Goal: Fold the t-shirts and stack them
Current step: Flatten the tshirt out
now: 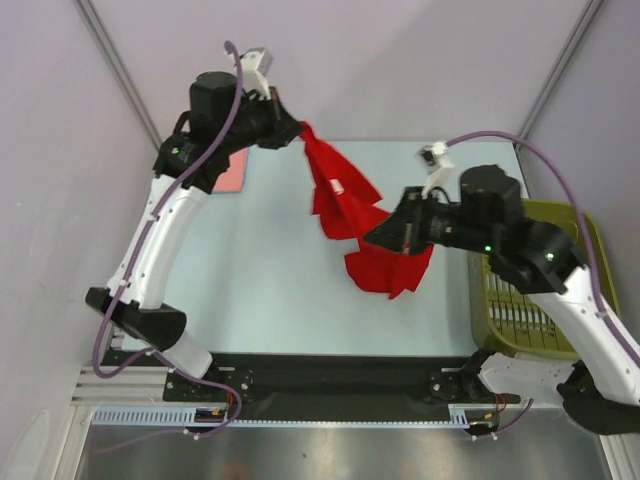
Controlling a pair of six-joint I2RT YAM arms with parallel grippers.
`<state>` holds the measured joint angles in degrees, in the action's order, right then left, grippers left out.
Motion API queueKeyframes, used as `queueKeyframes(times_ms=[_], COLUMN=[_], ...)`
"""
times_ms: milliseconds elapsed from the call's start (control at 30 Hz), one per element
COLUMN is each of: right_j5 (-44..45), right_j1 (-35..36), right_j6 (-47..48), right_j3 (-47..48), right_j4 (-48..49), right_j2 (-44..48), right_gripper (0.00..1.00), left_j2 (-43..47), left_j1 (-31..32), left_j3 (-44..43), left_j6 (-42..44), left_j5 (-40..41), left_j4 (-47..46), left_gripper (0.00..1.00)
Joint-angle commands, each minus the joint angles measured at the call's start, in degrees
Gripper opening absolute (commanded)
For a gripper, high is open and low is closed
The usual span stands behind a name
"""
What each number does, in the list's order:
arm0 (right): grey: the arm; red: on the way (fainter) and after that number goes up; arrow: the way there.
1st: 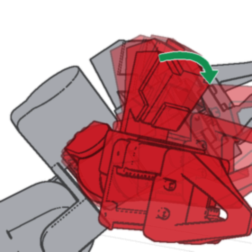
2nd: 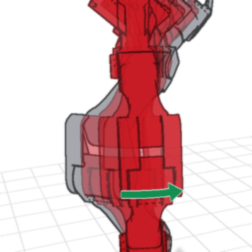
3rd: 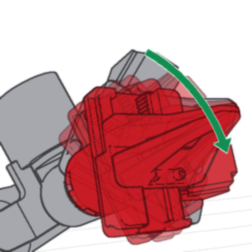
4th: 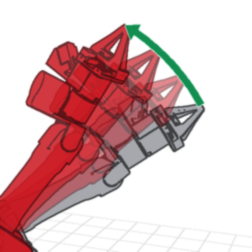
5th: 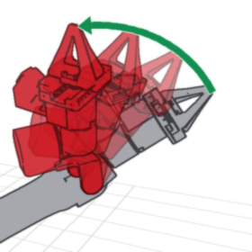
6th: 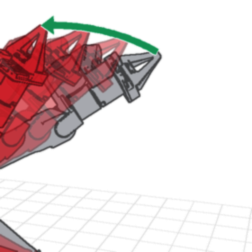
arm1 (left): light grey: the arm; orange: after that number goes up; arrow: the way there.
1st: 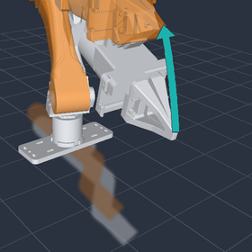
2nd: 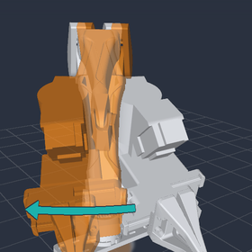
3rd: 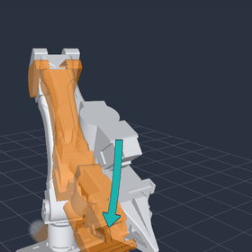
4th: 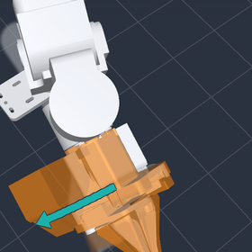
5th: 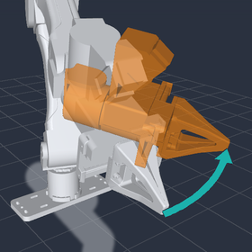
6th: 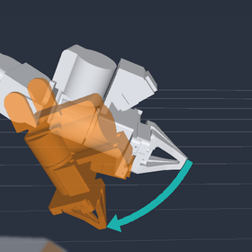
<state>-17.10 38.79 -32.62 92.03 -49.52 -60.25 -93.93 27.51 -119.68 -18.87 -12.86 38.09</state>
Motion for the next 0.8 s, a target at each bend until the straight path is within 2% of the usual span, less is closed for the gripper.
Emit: queueKeyframes(times_ms=[0,67,100,167,233,300,367,400,500,600,667,767], right_j5=[-3.1,-4.2,-3.9,-0.4,4.2,9.0,14.4,15.5,19.9,23.3,27.4,25.6], right_j1=[8.2,7.4,6.7,4.7,3.1,0.9,-1.2,-1.9,-2.3,-1.7,0.0,5.8], right_j6=[0.0,2.2,3.1,3.7,3.7,3.1,4.0,4.8,8.5,12.4,13.9,15.4], right_j3=[2.0,4.5,6.5,7.3,7.1,6.8,8.0,9.0,17.2,26.3,31.3,32.5], right_j4=[3.6,2.5,1.5,1.2,2.6,3.7,4.3,4.0,0.0,-4.8,-7.9,-8.0], right_j2=[-0.4,-0.3,0.0,0.7,2.8,5.3,6.5,6.5,4.8,2.9,1.5,0.1], right_gripper=[0.0,0.0,0.0,0.0,0.0,0.0,0.0,0.0,0.0,0.0,0.0,0.0], left_j2=[6.3,11.0,12.1,13.0,12.5,10.5,8.2,4.8,-0.9,-3.9,-5.4,-5.9], left_j1=[-8.8,-11.9,-13.3,-14.8,-14.2,-10.1,-5.6,-1.1,4.5,6.6,6.9,6.3], left_j3=[5.4,8.3,10.1,9.9,9.3,6.3,1.4,-4.5,-13.8,-18.6,-18.7,-18.8], left_j6=[5.2,3.7,1.4,-0.3,-4.0,-7.0,-6.4,-5.1,-6.2,-8.6,-9.4,-6.3], left_j5=[8.0,7.4,3.8,1.0,-7.3,-10.2,-10.1,-9.3,-10.2,-12.4,-14.0,-10.4], left_j4=[4.5,1.6,0.5,-1.8,-4.3,-7.1,-5.2,-4.0,-3.0,-5.1,-7.8,-5.9], left_gripper=[0.0,0.0,0.0,0.0,0.0,0.0,0.0,0.0,0.0,0.0,0.0,0.0])
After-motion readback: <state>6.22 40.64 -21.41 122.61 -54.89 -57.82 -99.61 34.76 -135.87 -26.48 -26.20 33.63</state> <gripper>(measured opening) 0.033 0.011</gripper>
